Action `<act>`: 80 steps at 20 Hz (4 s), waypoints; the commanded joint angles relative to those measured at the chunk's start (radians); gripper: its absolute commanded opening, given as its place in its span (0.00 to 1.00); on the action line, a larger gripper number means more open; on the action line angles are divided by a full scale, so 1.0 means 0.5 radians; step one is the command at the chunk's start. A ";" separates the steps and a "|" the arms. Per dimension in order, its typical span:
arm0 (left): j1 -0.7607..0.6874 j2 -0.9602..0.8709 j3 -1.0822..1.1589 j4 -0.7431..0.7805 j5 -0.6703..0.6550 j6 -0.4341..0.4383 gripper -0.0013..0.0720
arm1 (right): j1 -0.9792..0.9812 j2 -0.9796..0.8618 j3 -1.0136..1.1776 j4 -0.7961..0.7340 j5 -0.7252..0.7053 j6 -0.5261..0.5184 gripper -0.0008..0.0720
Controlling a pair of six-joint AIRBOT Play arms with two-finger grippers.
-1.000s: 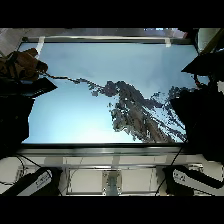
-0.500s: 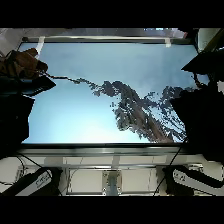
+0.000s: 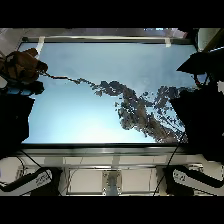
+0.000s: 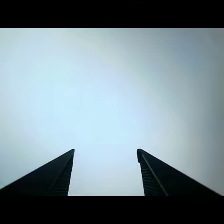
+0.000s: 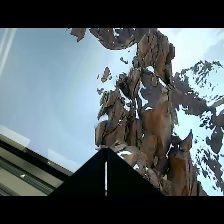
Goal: Fold the clothes and pants, and hang the long-sleeved shirts on hangers.
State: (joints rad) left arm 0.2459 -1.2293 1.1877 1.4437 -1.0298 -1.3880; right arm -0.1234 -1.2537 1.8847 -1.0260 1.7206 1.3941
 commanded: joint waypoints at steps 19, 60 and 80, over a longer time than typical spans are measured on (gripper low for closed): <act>0.082 -0.851 0.001 1.669 -0.205 -0.396 0.08 | 0.001 0.000 -0.255 -0.014 -0.295 -0.002 0.05; -0.562 1.131 -1.323 0.439 -0.733 -1.001 0.84 | -0.249 0.102 -2.341 0.294 -0.616 -0.435 0.48; 0.220 0.665 -1.719 -1.030 0.196 -0.650 0.62 | 0.061 0.102 -2.340 0.330 -0.904 -0.397 0.48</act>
State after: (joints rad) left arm 0.3531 -0.8448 0.3309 1.0321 -1.0374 -1.7779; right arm -0.0940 -1.2034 0.7147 -0.8616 1.2682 1.1843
